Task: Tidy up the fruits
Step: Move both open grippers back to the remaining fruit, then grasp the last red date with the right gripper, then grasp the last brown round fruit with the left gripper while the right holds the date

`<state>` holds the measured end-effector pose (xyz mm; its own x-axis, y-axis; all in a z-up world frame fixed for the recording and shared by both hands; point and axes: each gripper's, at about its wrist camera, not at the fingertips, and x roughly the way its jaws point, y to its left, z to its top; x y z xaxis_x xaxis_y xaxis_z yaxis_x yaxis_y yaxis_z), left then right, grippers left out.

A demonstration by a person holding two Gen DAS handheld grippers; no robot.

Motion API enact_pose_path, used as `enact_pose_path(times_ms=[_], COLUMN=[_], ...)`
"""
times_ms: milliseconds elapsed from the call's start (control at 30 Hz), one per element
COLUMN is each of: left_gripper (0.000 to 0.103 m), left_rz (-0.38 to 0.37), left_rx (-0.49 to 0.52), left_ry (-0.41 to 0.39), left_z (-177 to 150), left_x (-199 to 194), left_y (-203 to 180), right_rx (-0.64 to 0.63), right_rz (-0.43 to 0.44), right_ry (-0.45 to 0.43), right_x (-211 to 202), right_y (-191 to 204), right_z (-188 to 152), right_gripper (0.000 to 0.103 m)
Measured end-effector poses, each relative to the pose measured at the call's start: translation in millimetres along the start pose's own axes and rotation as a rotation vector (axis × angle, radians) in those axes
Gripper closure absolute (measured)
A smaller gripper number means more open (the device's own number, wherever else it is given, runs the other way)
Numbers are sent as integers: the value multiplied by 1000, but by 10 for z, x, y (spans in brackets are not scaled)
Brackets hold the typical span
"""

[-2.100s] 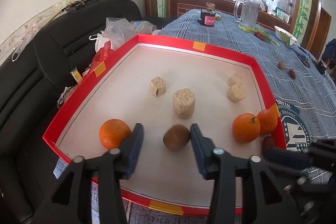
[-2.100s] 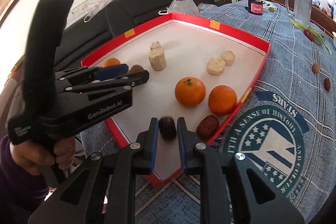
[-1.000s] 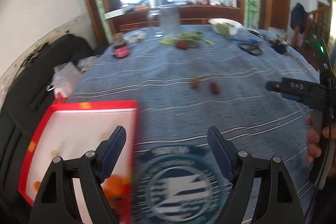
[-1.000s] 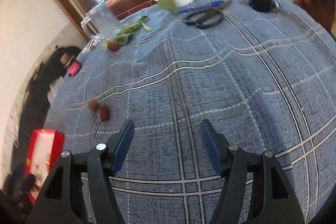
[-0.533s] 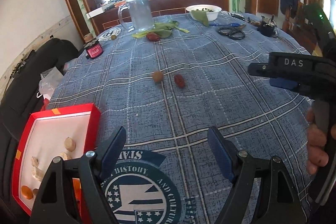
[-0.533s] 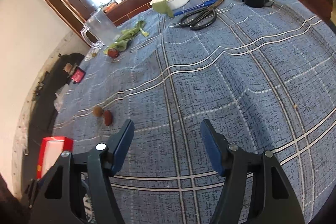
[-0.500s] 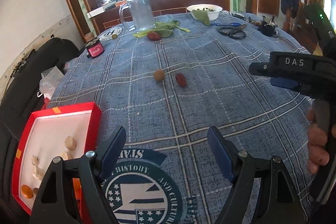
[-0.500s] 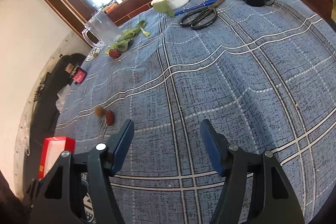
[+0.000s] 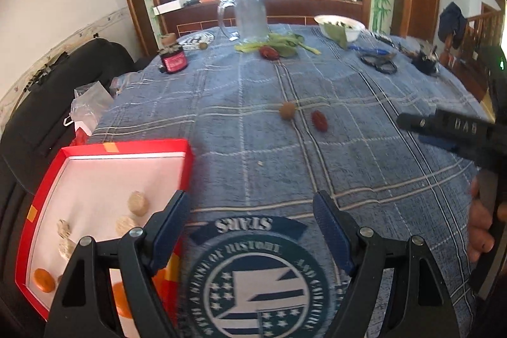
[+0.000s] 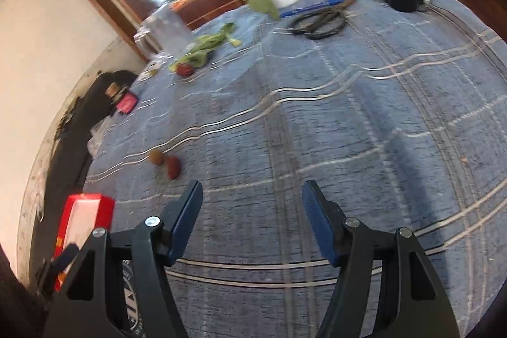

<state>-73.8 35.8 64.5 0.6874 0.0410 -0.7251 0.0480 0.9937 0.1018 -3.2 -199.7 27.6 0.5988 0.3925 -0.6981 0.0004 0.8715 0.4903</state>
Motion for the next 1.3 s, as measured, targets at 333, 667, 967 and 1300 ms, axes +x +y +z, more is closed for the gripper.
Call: enact_pose_path(times_ms=[333, 667, 967, 1300], left_gripper=[23, 23, 24, 36], left_rz=[-11, 4, -35, -62], left_rx=[-36, -23, -10, 57], left_ry=[-20, -4, 57, 137], left_z=[36, 82, 467, 764], left_x=[-24, 62, 467, 1175], left_y=[265, 306, 149, -315], right_rx=[-329, -407, -219, -152], right_rz=[-35, -162, -132, -136], right_ry=[44, 51, 10, 9], right_x=[563, 968, 429, 452], right_y=[935, 1091, 490, 187], right_z=[63, 0, 161, 234], right_gripper=[56, 85, 85, 86])
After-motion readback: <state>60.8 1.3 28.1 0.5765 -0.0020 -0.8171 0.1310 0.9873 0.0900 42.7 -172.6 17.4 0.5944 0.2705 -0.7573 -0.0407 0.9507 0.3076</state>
